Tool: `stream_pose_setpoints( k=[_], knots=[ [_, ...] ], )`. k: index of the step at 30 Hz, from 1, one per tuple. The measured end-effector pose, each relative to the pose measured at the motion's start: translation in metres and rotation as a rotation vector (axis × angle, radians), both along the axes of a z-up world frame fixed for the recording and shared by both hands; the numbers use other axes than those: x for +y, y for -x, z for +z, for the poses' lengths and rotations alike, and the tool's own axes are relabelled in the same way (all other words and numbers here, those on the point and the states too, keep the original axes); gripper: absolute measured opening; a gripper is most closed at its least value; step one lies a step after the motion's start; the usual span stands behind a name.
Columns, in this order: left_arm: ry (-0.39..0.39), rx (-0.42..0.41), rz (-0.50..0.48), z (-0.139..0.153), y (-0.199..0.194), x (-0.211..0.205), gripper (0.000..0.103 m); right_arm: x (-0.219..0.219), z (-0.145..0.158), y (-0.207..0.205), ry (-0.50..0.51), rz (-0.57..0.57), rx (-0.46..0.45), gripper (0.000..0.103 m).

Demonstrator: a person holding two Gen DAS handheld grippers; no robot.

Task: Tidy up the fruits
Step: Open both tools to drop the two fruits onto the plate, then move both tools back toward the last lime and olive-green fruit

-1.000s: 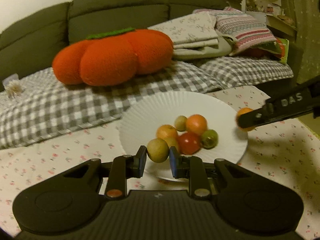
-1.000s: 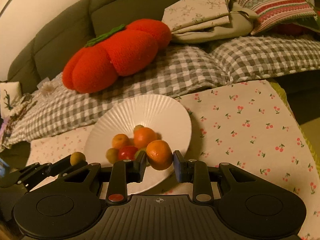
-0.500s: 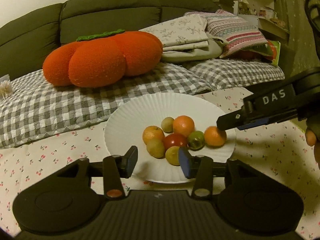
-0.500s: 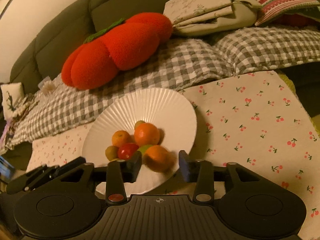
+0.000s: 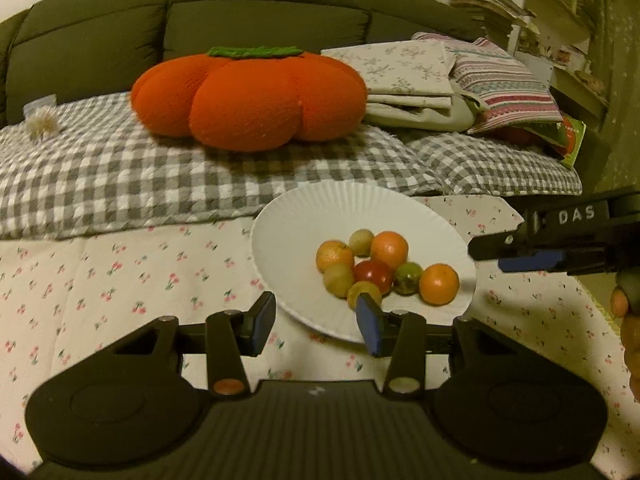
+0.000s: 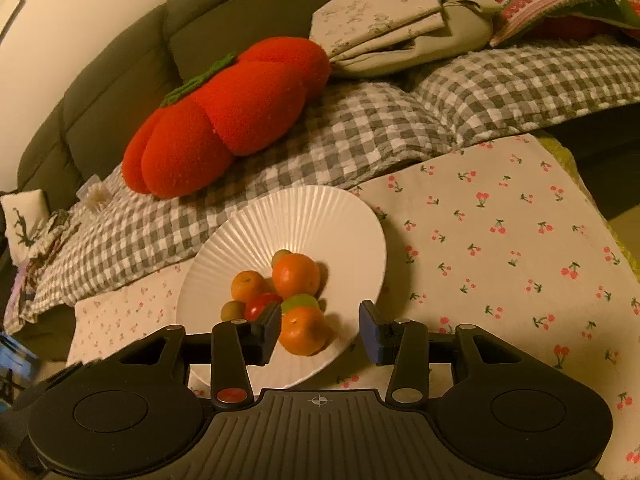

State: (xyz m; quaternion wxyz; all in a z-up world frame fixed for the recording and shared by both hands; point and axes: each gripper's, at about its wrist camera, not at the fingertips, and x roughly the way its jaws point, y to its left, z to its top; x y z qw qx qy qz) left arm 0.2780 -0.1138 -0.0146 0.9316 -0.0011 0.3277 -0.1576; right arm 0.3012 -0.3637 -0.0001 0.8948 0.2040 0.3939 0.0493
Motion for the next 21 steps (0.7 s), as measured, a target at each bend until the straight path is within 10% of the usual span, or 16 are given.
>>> stream_pose_setpoints(
  k=[21],
  knots=[
    [-0.048,0.111,0.018,-0.005,0.055,0.027,0.052,0.039,0.012,0.048,0.005,0.087,0.028,0.066]
  ],
)
